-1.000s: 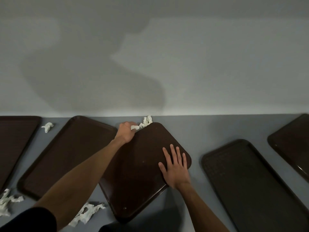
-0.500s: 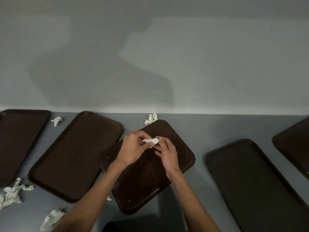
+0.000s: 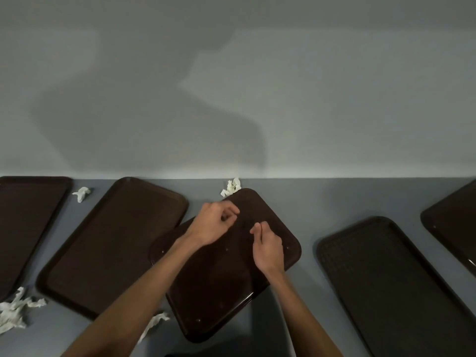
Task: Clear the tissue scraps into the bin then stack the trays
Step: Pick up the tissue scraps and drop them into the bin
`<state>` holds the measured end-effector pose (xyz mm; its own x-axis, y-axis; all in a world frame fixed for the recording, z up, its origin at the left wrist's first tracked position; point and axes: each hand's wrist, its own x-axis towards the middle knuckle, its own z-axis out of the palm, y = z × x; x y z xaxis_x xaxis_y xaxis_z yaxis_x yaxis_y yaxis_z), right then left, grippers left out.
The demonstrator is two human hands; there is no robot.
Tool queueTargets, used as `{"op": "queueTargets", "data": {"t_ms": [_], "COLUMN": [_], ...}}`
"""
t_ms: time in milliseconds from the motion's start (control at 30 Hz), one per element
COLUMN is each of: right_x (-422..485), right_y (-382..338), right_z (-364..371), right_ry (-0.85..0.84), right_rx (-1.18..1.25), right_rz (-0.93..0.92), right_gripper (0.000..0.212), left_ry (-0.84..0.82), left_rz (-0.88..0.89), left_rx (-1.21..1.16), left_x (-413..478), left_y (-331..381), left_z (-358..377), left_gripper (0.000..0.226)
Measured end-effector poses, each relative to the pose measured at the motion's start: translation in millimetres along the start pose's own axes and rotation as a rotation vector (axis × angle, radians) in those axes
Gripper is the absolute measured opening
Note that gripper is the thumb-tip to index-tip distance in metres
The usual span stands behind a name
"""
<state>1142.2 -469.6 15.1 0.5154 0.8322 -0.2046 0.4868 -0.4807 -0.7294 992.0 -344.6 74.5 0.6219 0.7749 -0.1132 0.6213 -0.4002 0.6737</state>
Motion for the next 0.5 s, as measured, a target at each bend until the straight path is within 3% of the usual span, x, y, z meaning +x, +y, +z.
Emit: {"op": "queueTargets", "data": {"t_ms": [167,333,433,500], "right_x": [6.7,-1.3,-2.4,-2.4], "right_y": [25.3,41.3,42.3,41.9], "right_z": [10.4,18.6,18.2,15.8], "right_ry": [-0.054,-0.086,-0.115,-0.137], "right_rx": [-0.374,-0.455,-0.456,-0.453], "right_rz": [-0.123,-0.158,-0.154,-0.141], "right_gripper": [0.025,0.032,0.036,0.037], "left_ry": [-0.021,-0.222,-0.33,-0.381], "left_rz": [-0.016,0.057,0.1,0.125], "left_rx": [0.202,0.514,0.604,0.609], "left_x": [77.3,130.5,148.3,153.4], "left_y": [-23.2,-40.1,-53.2,-60.2], "left_z": [-3.4,5.7,12.9,17.7], "left_gripper": [0.051,0.099,0.099,0.087]}}
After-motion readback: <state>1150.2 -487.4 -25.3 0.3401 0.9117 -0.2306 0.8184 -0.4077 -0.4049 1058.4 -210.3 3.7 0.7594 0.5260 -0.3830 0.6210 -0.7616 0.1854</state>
